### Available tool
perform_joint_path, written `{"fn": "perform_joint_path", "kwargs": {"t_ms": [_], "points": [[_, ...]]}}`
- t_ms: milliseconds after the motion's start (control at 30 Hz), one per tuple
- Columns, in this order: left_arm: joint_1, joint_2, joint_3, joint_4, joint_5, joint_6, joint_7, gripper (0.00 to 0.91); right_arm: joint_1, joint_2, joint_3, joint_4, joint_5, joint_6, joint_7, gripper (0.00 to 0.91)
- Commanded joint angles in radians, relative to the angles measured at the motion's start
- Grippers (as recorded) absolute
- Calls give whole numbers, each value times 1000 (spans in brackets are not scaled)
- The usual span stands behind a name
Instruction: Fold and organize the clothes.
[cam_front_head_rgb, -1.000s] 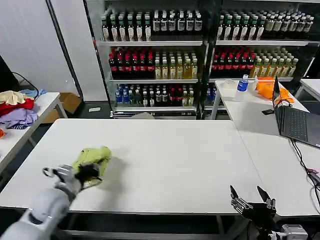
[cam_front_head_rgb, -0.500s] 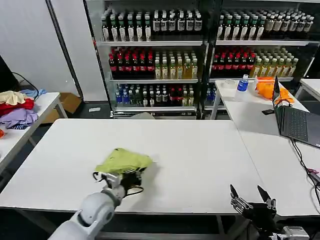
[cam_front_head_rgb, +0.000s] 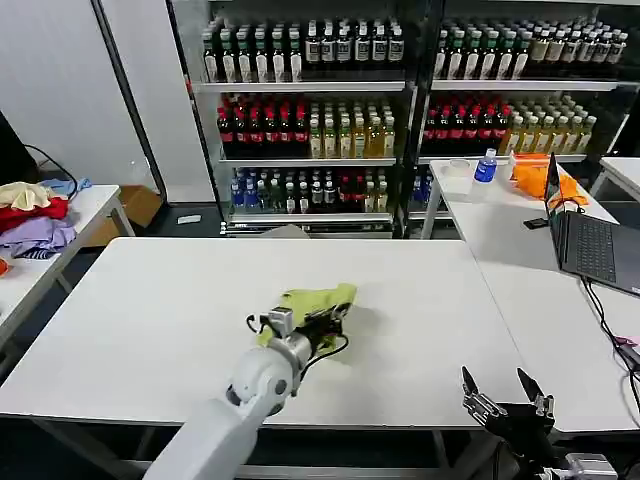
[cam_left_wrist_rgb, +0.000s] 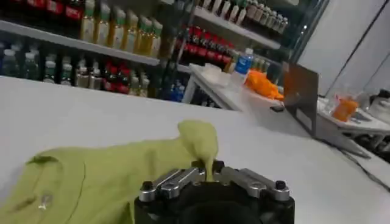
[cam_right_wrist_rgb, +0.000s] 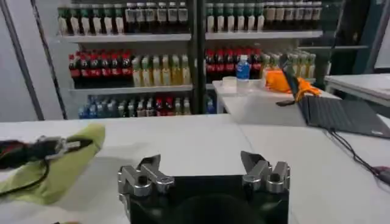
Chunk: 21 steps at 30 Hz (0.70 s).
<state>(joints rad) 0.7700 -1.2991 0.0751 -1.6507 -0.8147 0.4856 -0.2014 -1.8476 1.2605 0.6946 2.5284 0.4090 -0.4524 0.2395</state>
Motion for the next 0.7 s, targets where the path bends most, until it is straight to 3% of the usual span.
{"fn": "perform_joint_path", "kwargs": {"t_ms": [33, 267, 567, 700], "points": [[-90, -130, 39, 105, -1, -77, -12, 907, 19, -3, -4, -26, -42, 29, -4, 907], [35, -83, -24, -86, -16, -109, -23, 907, 48, -6, -6, -49, -53, 93, 0, 907], [222, 121, -202, -297, 79, -136, -28, 907, 156, -4, -70, -152, -111, 201, -14, 907], [316, 196, -265, -354, 114, -152, -29, 907, 252, 7, -149, -234, -108, 163, 6, 907]]}}
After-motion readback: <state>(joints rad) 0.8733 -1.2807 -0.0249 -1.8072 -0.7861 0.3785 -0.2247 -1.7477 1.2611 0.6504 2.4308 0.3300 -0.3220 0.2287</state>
